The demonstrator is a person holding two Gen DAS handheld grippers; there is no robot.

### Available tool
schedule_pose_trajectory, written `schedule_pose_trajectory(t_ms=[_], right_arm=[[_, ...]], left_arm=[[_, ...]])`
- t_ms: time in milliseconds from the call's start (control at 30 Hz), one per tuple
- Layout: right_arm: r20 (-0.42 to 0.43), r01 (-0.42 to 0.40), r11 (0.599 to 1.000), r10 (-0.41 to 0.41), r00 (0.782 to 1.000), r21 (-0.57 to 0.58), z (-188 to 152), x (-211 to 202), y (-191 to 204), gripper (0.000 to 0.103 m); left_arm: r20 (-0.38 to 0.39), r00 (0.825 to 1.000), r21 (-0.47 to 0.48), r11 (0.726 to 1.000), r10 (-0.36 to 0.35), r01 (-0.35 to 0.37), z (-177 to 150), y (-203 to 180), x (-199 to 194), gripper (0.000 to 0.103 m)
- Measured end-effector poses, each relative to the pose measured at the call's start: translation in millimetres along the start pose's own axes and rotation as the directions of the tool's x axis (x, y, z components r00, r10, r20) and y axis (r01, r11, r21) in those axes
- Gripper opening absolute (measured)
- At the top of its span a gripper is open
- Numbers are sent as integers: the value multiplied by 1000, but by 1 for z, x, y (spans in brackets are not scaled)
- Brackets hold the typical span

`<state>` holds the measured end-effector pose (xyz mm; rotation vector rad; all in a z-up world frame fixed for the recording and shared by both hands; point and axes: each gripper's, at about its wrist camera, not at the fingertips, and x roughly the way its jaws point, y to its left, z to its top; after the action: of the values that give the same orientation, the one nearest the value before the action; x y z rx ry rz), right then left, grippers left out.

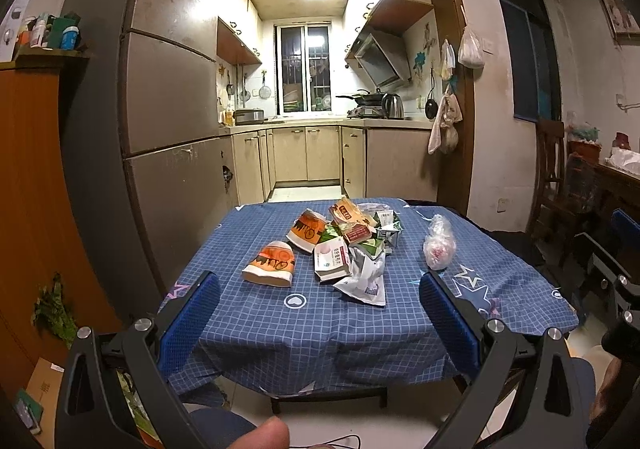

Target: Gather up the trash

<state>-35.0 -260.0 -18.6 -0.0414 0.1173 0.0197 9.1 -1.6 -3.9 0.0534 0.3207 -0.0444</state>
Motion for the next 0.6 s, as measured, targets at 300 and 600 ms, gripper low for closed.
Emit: schedule_pose_trajectory(t_ms=[300,600], right_arm=[[-14,-5,1000,5,1000,6,2,1,-1,98],[-24,-14,1000,15,1000,11,0,2,0,98]], left_arm=[[1,1000,2,1000,2,-2,-1,0,0,99],[1,1000,3,1000,1,-1,0,1,0,99]])
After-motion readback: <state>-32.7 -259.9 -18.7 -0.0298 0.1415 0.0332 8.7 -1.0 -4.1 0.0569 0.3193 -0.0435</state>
